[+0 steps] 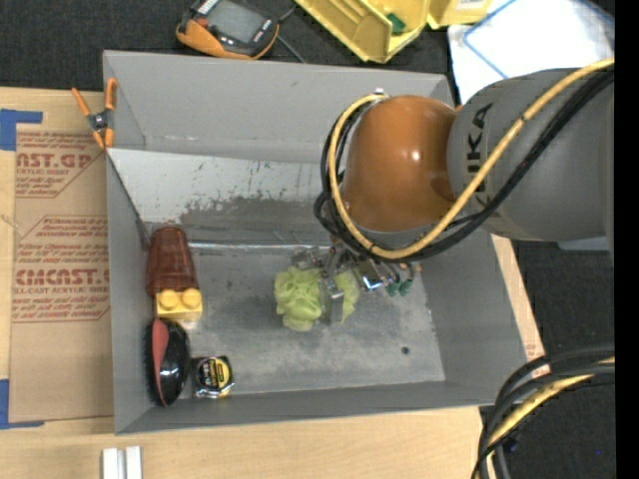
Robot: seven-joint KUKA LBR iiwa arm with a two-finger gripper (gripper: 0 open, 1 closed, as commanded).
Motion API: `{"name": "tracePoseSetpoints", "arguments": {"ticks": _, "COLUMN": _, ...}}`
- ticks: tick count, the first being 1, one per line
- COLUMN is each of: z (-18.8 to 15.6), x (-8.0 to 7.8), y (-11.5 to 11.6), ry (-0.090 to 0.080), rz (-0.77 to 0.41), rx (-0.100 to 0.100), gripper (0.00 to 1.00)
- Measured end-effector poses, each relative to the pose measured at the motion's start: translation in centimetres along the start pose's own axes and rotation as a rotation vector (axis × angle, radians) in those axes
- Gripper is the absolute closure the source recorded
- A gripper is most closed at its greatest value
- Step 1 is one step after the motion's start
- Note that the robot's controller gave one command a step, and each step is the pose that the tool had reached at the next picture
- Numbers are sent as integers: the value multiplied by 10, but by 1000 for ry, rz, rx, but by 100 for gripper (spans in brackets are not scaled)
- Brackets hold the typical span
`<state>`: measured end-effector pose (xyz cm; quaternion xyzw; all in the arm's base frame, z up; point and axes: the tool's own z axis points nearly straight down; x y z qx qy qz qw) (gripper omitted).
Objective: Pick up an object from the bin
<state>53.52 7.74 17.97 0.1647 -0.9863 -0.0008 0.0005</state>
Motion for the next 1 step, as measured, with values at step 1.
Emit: {"name": "tracePoseSetpoints", "arguments": {"ticks": 1, "z": -140, "x": 10, "y": 21, "ry": -10, "rz": -4, "rx": 1, "gripper": 100}}
